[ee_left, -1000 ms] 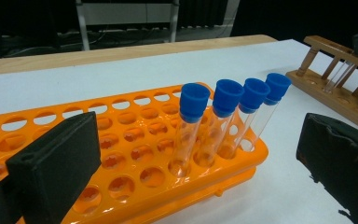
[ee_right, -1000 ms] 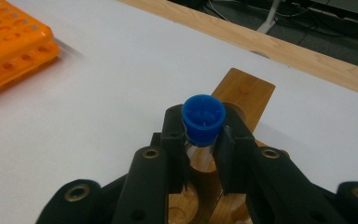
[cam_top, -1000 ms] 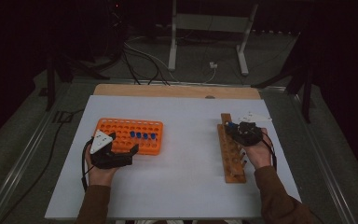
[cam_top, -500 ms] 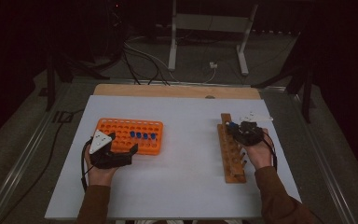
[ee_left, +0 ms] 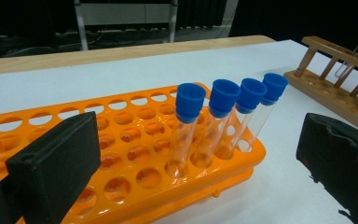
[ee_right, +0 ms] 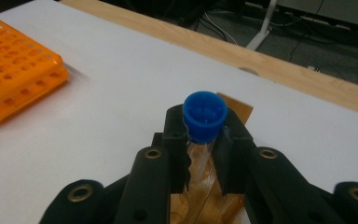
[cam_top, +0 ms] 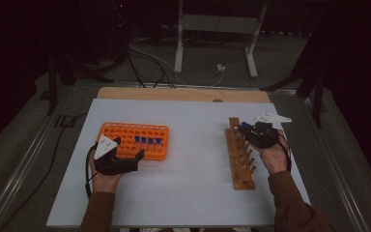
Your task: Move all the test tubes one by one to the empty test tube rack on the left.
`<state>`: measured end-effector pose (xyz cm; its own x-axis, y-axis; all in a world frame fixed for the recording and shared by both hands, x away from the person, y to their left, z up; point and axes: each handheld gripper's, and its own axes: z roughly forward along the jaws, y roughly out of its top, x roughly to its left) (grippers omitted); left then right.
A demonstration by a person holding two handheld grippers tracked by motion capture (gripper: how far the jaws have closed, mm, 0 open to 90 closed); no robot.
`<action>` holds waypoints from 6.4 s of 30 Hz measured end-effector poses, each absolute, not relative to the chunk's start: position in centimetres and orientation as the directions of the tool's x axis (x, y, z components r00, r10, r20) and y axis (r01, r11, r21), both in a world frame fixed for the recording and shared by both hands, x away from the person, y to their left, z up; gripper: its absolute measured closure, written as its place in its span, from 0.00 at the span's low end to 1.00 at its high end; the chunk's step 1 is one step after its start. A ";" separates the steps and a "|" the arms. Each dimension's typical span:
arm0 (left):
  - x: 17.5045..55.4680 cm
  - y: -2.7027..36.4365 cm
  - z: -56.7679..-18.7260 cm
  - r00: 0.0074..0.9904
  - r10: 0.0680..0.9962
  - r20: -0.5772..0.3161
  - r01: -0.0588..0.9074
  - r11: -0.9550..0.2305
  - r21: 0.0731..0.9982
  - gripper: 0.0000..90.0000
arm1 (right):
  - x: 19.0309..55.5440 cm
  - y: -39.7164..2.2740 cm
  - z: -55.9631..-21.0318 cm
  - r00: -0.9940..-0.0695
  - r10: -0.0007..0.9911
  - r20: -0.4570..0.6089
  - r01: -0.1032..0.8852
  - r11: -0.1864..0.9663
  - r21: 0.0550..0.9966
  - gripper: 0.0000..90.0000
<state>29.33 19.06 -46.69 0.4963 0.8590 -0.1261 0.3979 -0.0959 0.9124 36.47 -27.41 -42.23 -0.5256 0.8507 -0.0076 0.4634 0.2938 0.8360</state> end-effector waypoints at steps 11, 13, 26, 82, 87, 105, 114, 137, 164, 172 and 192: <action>29.1 18.6 -46.4 0.495 0.861 -0.114 0.385 -0.100 0.918 0.01 | 36.1 -27.5 -39.4 -0.544 0.839 -0.014 0.425 0.289 0.858 0.86; 29.1 18.3 -46.1 0.495 0.862 -0.108 0.374 -0.099 0.922 0.01 | 36.0 -27.4 -39.1 -0.547 0.837 -0.014 0.419 0.288 0.861 0.86; 28.5 14.0 -43.2 0.556 0.829 -0.064 0.284 -0.117 0.952 0.03 | 35.2 -25.2 -38.8 -0.620 0.784 0.018 0.416 0.308 0.856 0.86; 31.6 1.7 -44.9 0.719 0.692 -0.057 0.296 -0.231 0.927 0.87 | 34.0 -17.5 -39.2 -0.768 0.624 0.142 0.422 0.327 0.845 0.56; 31.8 2.2 -45.0 0.705 0.706 -0.067 0.313 -0.225 0.923 0.87 | 33.9 -18.0 -39.1 -0.750 0.648 0.133 0.421 0.313 0.851 0.31; 31.5 5.3 -43.7 0.682 0.726 -0.089 0.314 -0.181 0.932 0.87 | 33.9 -21.0 -40.0 -0.687 0.717 0.118 0.410 0.249 0.877 0.00; 31.5 7.5 -43.0 0.669 0.736 -0.106 0.320 -0.156 0.934 0.87 | 33.8 -23.0 -41.0 -0.657 0.745 0.117 0.429 0.242 0.870 0.00; 32.0 11.8 -41.2 0.636 0.765 -0.100 0.314 -0.138 0.939 0.87 | 32.5 -27.1 -42.1 -0.585 0.806 0.088 0.433 0.218 0.874 0.00; 32.2 16.9 -40.5 0.536 0.841 -0.069 0.288 -0.105 0.952 0.87 | 31.1 -30.0 -43.5 -0.538 0.833 0.128 0.446 0.152 0.882 0.00; 32.0 18.2 -40.6 0.502 0.861 -0.078 0.277 -0.075 0.958 0.87 | 31.0 -30.3 -43.5 -0.536 0.833 0.138 0.447 0.142 0.883 0.00; 31.8 20.5 -43.1 0.449 0.889 -0.093 0.310 -0.058 0.949 0.87 | 31.0 -30.5 -43.9 -0.524 0.840 0.140 0.454 0.137 0.880 0.00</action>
